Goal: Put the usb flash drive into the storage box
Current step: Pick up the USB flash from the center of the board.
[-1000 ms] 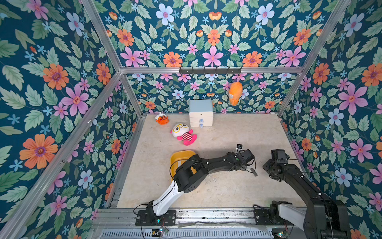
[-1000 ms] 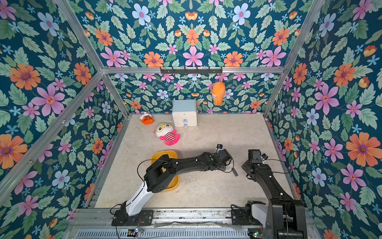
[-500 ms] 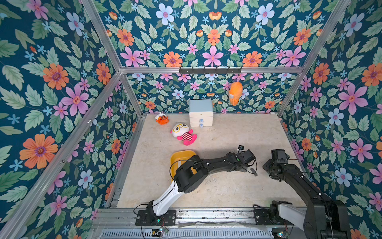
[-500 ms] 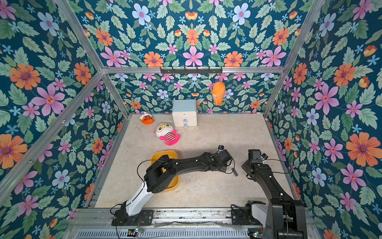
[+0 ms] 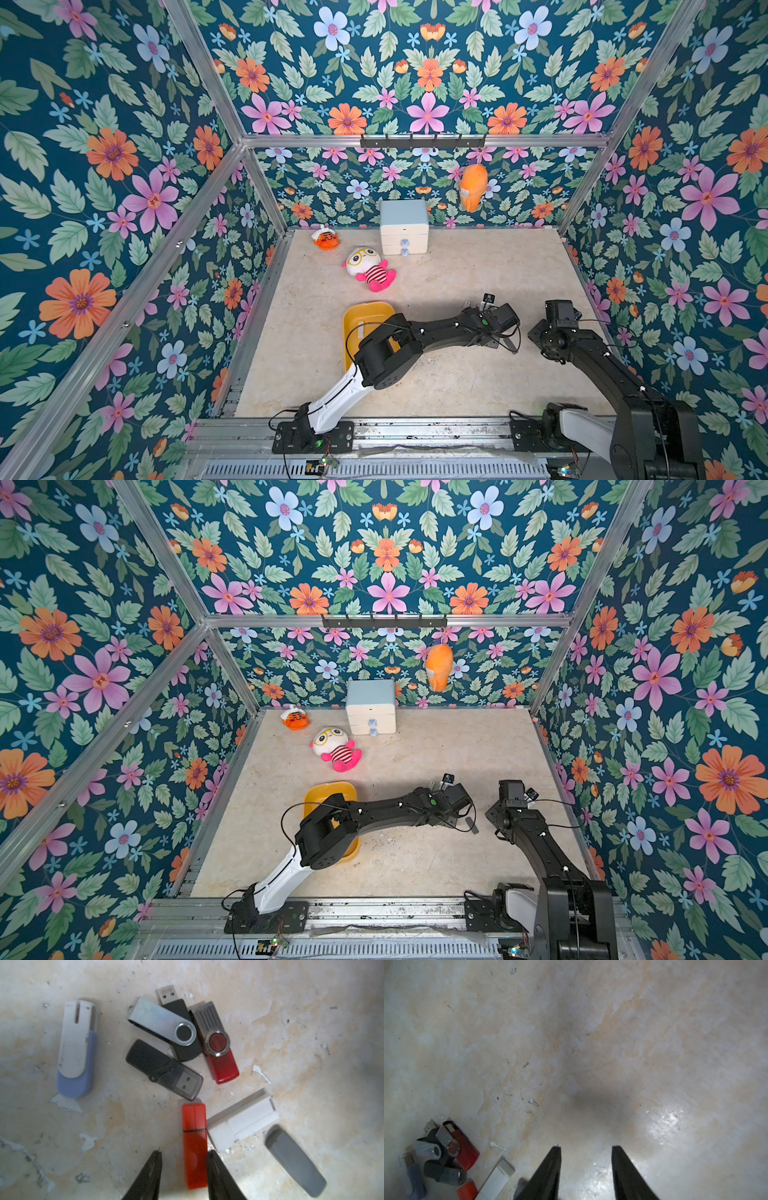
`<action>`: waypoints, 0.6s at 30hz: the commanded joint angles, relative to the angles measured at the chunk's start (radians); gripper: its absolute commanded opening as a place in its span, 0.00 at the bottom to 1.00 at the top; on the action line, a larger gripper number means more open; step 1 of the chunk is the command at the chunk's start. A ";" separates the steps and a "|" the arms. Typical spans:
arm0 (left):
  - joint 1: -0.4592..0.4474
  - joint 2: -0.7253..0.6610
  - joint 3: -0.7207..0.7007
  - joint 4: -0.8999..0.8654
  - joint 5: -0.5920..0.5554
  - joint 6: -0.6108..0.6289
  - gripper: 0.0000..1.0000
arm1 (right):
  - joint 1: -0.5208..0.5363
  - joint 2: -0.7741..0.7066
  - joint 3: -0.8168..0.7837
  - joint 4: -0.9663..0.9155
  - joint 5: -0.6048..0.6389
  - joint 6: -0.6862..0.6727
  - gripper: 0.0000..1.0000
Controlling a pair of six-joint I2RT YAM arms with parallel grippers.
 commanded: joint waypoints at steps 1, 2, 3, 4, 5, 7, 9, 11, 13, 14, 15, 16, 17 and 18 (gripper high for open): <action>0.008 0.023 -0.039 -0.254 -0.017 0.020 0.41 | 0.001 0.002 0.003 0.005 0.006 -0.011 0.46; 0.010 0.013 -0.050 -0.247 -0.018 0.025 0.40 | 0.000 0.003 0.004 0.006 0.005 -0.012 0.46; 0.011 0.006 -0.058 -0.238 -0.013 0.031 0.41 | 0.000 0.003 0.004 0.006 0.005 -0.013 0.46; 0.012 0.001 -0.062 -0.229 -0.005 0.040 0.40 | 0.000 0.005 0.004 0.006 0.004 -0.013 0.46; 0.014 0.001 -0.063 -0.217 0.005 0.052 0.40 | 0.000 0.005 0.004 0.005 0.004 -0.013 0.46; 0.014 0.003 -0.058 -0.190 0.032 0.079 0.40 | 0.000 0.005 0.005 0.005 0.004 -0.013 0.46; 0.016 0.013 -0.043 -0.175 0.055 0.108 0.41 | 0.000 0.005 0.004 0.007 0.005 -0.013 0.46; 0.015 0.021 -0.023 -0.173 0.060 0.132 0.43 | 0.000 0.003 0.005 0.005 0.005 -0.013 0.46; 0.017 0.023 -0.013 -0.167 0.076 0.167 0.46 | 0.001 0.002 0.005 0.004 0.005 -0.013 0.46; 0.016 0.019 -0.012 -0.159 0.082 0.192 0.47 | 0.000 0.003 0.004 0.005 0.005 -0.013 0.46; 0.016 0.013 -0.012 -0.153 0.086 0.225 0.49 | 0.000 0.005 0.004 0.005 0.005 -0.013 0.46; 0.016 0.007 -0.015 -0.147 0.090 0.255 0.51 | 0.000 0.006 0.005 0.006 0.005 -0.013 0.46; 0.017 -0.001 -0.017 -0.143 0.078 0.288 0.53 | 0.000 0.007 0.005 0.004 0.005 -0.013 0.46; 0.019 -0.009 -0.016 -0.144 0.066 0.322 0.55 | 0.000 0.006 0.004 0.005 0.005 -0.013 0.46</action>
